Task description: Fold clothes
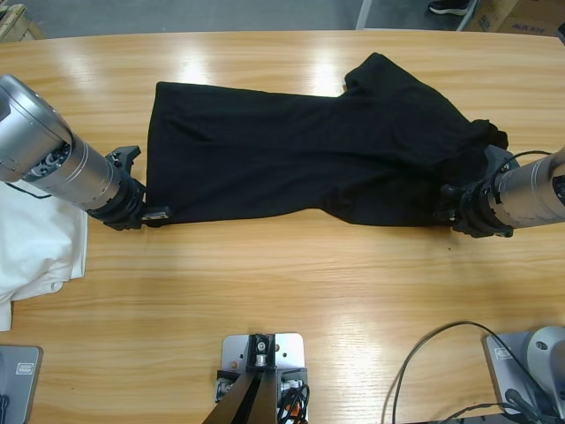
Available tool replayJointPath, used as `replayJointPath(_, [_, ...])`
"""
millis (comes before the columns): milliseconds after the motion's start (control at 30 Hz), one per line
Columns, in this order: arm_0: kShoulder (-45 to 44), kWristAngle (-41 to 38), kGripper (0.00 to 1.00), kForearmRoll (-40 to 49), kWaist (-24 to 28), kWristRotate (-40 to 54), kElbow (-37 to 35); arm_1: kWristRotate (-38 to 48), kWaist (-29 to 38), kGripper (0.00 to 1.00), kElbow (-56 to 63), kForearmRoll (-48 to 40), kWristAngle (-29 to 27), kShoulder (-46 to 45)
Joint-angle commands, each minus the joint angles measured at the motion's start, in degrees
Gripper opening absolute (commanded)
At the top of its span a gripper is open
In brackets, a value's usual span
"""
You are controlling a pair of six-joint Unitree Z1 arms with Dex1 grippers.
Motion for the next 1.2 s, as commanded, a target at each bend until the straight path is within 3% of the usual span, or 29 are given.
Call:
replayJointPath(33, [1.6,1.5,0.000,-0.2,0.2,-0.7,3.6,-0.8,-0.5,0.356,0.6,1.5,-0.7,0.9])
replayJointPath(233, [-3.5,1.9,0.000,3.0,0.2,-1.4,9.7,-0.8,-0.5,0.356,-0.7,5.8,-1.9,0.8])
replayJointPath(400, [-5.5,1.7,0.000,3.5,-0.2,-2.1,10.2,-1.7,-1.3,0.358,-0.8,6.2,-3.0,2.2])
replayJointPath(500, [-6.0,1.6,0.000,4.0,-0.4,-2.1,10.1,-2.1,-2.6,0.370,-4.1,15.0,-4.7,1.9])
replayJointPath(633, [-5.9,1.5,0.000,4.0,-0.4,-2.6,10.0,-2.1,-3.5,0.538,-9.3,26.8,-6.5,3.1])
replayJointPath(700, [-6.1,1.4,0.000,4.0,-0.4,-2.8,10.1,-2.2,-4.3,0.540,-10.0,28.2,-7.5,3.2])
replayJointPath(833, [-6.8,1.1,0.000,4.2,-0.9,-2.6,10.0,-4.4,-4.4,0.543,-11.8,26.2,-8.6,0.6])
replayJointPath(933, [-9.2,1.1,0.000,5.6,-2.0,-2.3,9.3,-7.3,-5.4,0.628,-13.5,24.4,-6.8,-1.9])
replayJointPath(1067, [-9.1,0.9,0.000,5.9,-2.1,-3.0,9.6,-2.7,-12.9,0.628,-6.6,17.3,1.9,-1.4])
replayJointPath(1200, [-9.1,0.9,0.000,6.0,-2.1,-3.0,9.5,0.9,-18.4,0.607,2.7,2.0,9.9,4.0])
